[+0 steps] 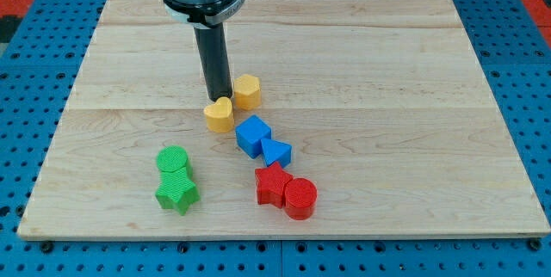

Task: Slide yellow heart along with yellow hexagon up a bit

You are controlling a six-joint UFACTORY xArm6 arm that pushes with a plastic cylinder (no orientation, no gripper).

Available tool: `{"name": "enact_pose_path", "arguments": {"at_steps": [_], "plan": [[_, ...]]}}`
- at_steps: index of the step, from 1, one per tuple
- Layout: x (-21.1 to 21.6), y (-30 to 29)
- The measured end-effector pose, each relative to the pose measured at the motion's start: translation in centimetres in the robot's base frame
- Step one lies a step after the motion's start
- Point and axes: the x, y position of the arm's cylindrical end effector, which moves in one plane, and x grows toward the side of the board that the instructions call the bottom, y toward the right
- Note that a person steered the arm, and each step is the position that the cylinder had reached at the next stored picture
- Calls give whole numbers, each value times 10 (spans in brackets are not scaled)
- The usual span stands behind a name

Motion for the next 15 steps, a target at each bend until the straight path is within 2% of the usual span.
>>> {"name": "enact_pose_path", "arguments": {"at_steps": [2,3,4,5,7,8,9,10,11,13,15], "plan": [[-8,-3],[-11,-35],[3,-114],[59,-131],[175,-111],[186,-68],[178,-87],[150,-147],[96,-148],[52,41],[-3,54]]}}
